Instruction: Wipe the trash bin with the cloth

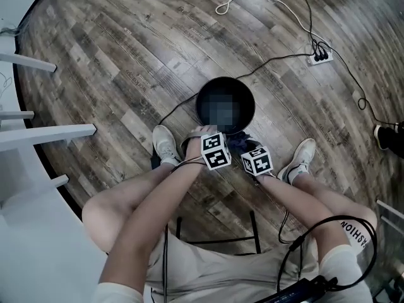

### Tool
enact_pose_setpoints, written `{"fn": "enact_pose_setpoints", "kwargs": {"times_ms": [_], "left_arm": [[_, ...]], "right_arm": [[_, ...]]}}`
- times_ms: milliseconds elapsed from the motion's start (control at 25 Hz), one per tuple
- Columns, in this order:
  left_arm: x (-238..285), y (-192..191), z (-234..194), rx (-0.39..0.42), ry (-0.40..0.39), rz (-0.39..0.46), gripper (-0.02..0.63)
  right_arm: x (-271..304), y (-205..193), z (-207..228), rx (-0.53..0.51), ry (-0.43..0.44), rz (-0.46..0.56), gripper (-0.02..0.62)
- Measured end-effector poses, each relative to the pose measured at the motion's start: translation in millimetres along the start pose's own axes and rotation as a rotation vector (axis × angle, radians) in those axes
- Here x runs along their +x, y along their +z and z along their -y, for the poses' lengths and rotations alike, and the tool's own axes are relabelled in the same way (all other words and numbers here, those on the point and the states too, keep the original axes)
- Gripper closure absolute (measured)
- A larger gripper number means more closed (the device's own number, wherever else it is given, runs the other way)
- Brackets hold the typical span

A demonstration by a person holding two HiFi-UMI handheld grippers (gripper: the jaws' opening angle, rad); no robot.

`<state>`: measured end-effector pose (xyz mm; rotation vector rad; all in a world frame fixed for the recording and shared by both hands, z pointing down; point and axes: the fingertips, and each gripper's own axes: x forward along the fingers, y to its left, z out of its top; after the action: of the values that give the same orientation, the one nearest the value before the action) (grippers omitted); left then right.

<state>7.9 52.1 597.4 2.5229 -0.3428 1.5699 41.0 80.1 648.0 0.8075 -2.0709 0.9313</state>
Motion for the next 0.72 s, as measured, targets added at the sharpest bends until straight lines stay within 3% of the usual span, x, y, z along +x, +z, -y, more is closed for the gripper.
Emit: {"fn": "enact_pose_setpoints", "kwargs": {"times_ms": [520, 600, 720], "left_arm": [[10.4, 27.1, -0.3, -0.423, 0.008, -0.013, 0.557], [8.0, 28.3, -0.1, -0.435, -0.004, 0.002, 0.557], [2.6, 21.8, 2.7, -0.373, -0.023, -0.006, 0.524]], "right_arm": [[-59.2, 35.1, -13.4, 0.011, -0.014, 0.024, 0.518], [-62.1, 36.0, -12.9, 0.02, -0.016, 0.024, 0.518], [-64.4, 35.5, -12.7, 0.028, -0.014, 0.028, 0.518]]}}
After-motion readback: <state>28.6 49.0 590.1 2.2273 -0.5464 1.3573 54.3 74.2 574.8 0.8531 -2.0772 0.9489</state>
